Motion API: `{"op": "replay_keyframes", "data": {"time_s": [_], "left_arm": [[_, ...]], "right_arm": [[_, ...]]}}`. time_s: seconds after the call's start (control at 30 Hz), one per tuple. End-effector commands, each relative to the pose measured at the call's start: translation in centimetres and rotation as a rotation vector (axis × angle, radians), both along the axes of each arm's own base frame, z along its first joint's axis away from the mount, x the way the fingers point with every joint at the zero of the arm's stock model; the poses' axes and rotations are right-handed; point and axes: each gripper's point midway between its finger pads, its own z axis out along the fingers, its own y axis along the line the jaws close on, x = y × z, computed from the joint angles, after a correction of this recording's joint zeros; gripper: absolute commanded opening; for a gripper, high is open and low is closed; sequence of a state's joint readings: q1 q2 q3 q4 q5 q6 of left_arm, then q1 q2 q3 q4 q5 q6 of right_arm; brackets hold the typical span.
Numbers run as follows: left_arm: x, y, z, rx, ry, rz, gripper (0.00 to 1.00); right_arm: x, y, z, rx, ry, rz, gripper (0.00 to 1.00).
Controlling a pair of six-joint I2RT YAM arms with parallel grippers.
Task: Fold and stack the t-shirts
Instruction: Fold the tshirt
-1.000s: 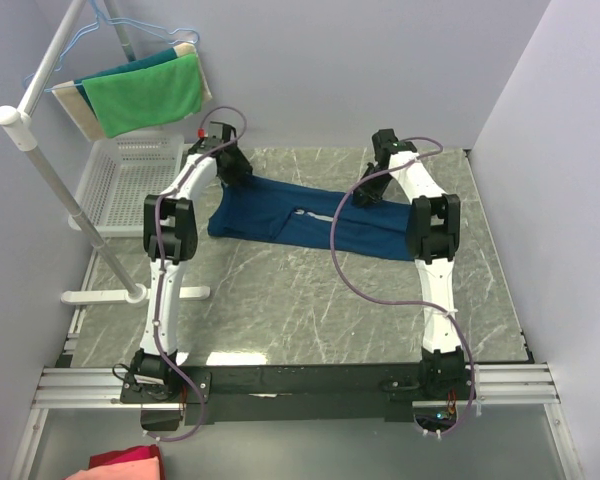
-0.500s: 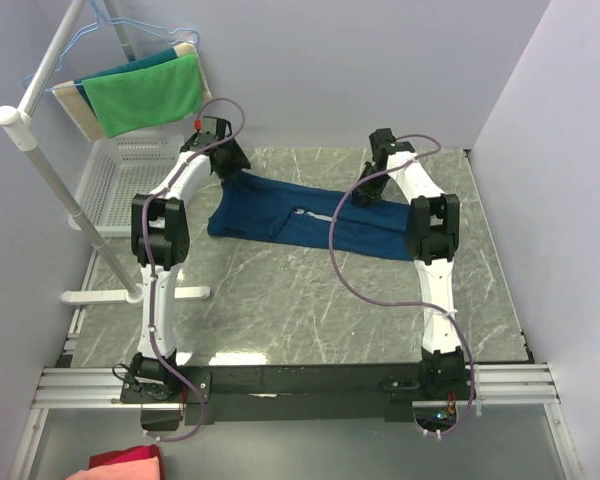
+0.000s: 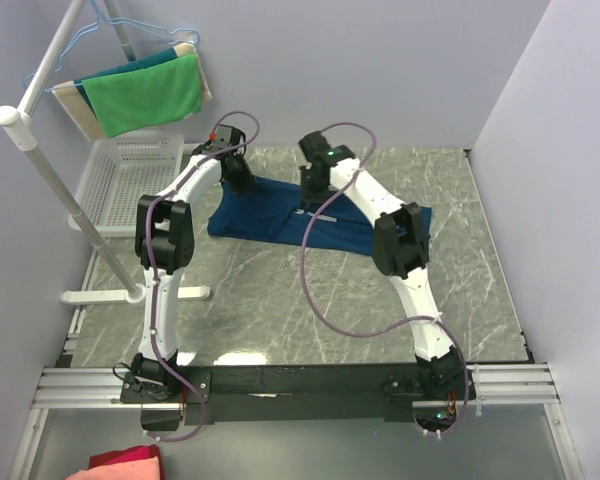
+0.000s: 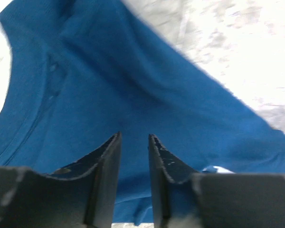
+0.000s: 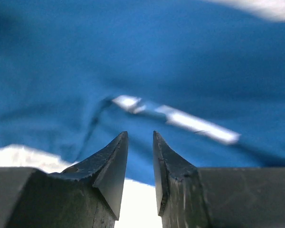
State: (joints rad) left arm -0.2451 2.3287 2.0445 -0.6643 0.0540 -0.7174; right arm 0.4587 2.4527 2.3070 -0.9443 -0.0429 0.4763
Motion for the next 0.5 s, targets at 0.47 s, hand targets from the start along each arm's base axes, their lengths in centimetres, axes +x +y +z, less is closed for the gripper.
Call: {"op": "replay_keyframes", "data": {"time_s": [0.47], "left_arm": [[-3.6,1.4,-4.9,0.058,0.193,0.004,0.10]], "right_arm": [[-2.6,11.2,3.1,0.214,-0.098,0.270,0.32]]}}
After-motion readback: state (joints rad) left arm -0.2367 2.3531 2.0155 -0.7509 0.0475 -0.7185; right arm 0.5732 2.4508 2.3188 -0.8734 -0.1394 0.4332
